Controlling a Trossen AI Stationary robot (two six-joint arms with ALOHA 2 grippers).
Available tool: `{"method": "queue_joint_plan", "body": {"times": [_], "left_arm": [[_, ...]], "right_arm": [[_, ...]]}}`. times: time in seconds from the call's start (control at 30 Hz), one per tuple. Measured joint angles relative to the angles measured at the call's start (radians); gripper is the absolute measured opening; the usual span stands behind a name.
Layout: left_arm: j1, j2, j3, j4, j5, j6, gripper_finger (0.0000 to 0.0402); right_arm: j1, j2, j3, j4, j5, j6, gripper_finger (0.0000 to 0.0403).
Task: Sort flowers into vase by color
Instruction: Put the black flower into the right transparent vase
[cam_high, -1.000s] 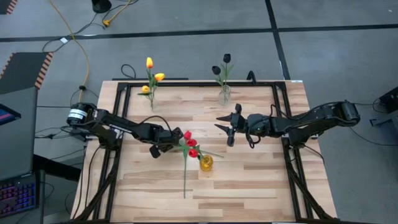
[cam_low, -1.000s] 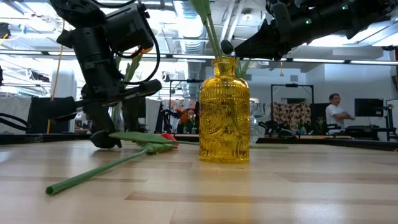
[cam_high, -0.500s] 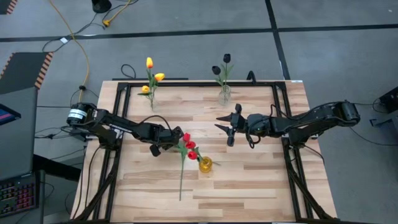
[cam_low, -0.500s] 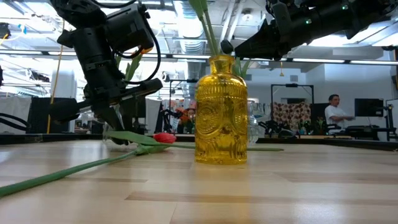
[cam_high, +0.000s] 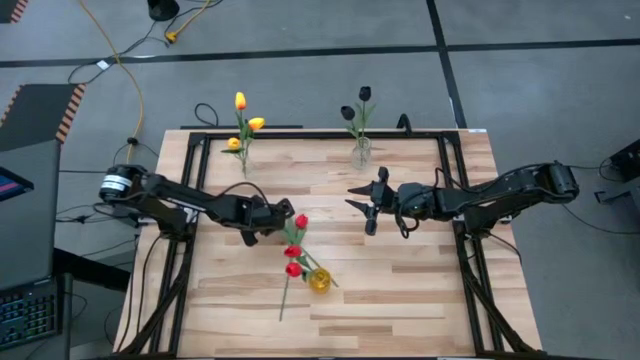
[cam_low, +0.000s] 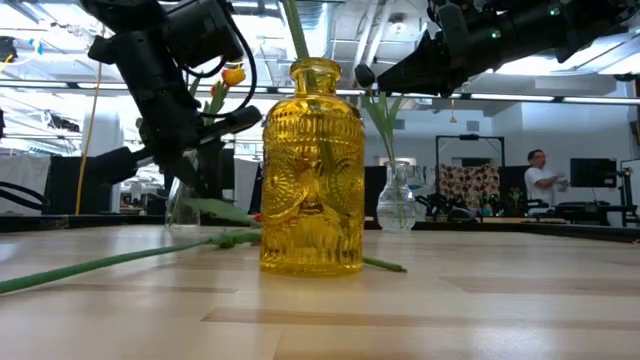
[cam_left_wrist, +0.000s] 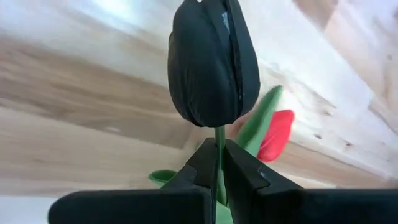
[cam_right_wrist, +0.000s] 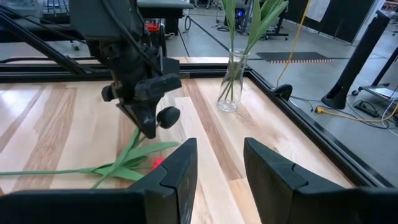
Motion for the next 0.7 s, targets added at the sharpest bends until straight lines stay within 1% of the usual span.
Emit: {"method": "queue_joint_plan", "body": {"times": [0.17,0.3,0.47,0.7], "left_arm": [[0.014,-0.017,0.0,0.004,-0.055,0.011,0.0005],[0.034,-0.018,0.0,0.034,-0.067,0.029,0.0005],[0.061,-0.018,0.0,0.157,-0.087,0.079,0.0005],[0.108,-0.018,0.0,0.302,-0.136,0.218,0.0005]], "right_arm": [[0.0,0.0,0.0,0.002,0.0,0.0,0.0157],[0.0,0.0,0.0,0.002,0.0,0.0,0.0157],[0.0,0.0,0.0,0.002,0.0,0.0,0.0157],[0.0,0.0,0.0,0.002,0.0,0.0,0.0157]]}}
